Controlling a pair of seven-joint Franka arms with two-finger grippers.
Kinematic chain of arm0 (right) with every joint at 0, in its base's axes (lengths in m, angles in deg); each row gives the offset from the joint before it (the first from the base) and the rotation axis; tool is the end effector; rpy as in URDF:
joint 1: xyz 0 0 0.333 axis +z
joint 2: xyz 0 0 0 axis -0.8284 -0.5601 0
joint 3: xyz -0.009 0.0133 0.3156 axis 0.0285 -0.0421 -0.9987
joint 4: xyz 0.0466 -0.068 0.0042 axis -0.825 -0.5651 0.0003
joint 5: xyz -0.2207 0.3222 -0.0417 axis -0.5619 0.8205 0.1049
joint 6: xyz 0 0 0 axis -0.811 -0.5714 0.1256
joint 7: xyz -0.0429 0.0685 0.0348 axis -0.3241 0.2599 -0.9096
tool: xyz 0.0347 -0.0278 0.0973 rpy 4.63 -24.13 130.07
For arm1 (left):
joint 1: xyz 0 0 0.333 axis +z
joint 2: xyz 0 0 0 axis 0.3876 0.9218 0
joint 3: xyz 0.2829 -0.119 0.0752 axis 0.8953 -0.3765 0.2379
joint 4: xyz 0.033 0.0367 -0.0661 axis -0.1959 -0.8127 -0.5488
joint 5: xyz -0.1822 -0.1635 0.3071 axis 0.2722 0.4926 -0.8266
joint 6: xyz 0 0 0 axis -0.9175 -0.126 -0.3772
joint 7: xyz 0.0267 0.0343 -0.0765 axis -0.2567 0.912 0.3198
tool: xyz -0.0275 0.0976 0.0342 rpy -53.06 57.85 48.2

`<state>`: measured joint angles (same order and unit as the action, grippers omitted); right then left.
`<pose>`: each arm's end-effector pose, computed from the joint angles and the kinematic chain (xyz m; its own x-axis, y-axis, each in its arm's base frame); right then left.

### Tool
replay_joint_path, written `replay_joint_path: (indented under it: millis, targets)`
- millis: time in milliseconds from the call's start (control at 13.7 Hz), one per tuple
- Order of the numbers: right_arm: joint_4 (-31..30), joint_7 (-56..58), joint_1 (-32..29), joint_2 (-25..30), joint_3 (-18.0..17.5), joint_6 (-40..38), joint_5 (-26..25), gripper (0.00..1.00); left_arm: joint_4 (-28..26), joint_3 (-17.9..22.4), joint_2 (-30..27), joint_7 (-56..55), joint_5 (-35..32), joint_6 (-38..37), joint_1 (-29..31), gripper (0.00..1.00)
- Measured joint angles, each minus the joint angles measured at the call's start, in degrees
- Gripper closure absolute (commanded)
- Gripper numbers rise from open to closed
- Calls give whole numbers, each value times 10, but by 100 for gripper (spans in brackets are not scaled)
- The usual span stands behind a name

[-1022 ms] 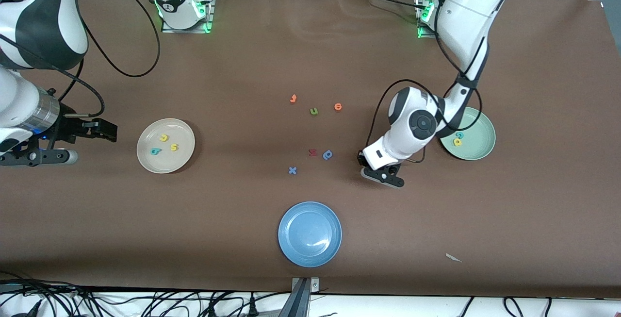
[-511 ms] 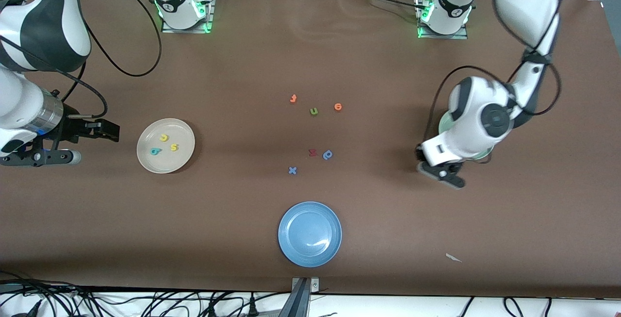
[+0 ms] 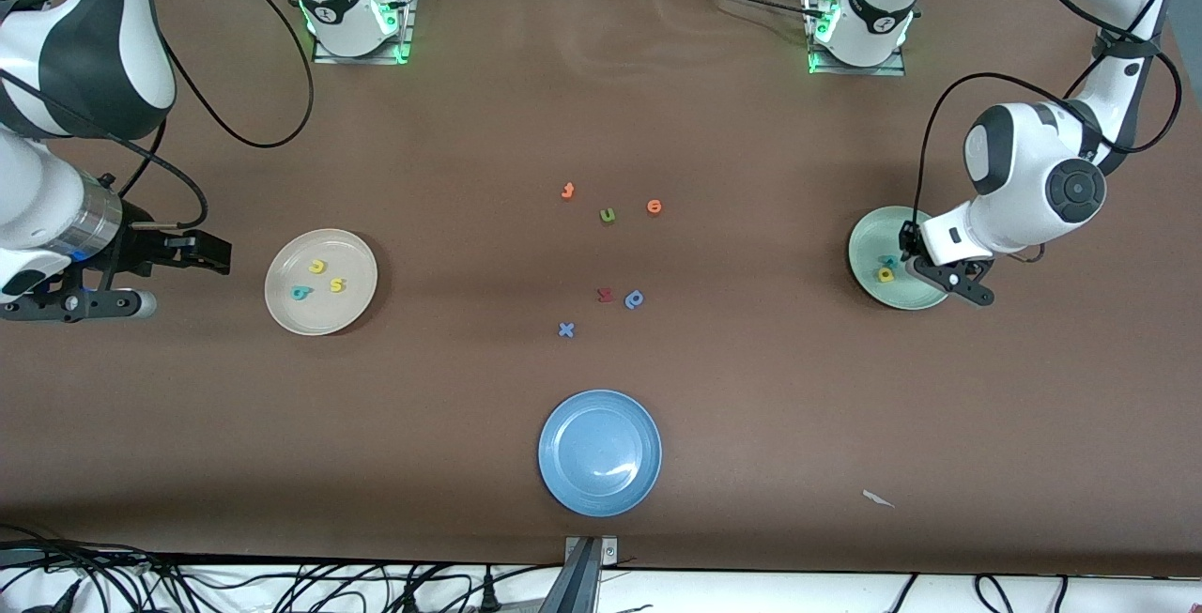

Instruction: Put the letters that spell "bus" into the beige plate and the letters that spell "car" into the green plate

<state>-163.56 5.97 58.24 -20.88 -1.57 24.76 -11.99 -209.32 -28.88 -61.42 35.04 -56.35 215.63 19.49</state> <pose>0.6496 0.0372 0.5082 0.9969 0.0583 -0.0534 0.0621 -0.9954 0.0724 0.5297 0.0192 0.2453 0.8840 -0.4483 -0.1326 -0.4366 -0.8931 0.1085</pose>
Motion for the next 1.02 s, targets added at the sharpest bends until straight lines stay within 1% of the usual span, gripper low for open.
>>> replay_joint_path:
  millis: [73,365,584,730,803,1022]
  targets:
    - [0,0,0,0,0,0,0,0,-3,1,-1,0,0,-5,1,0]
    - [0,-1,0,0,0,0,0,0,-3,5,-10,0,0,-7,2,0]
    - [0,-1,0,0,0,0,0,0,-5,7,-35,0,0,-8,7,0]
    - [0,-7,0,0,0,0,0,0,-5,6,-68,0,0,-9,8,0]
    - [0,-19,0,0,0,0,1,0,-4,5,-93,0,0,-13,8,0]
    - [0,-34,0,0,0,0,1,0,3,-3,-188,0,0,-82,4,0]
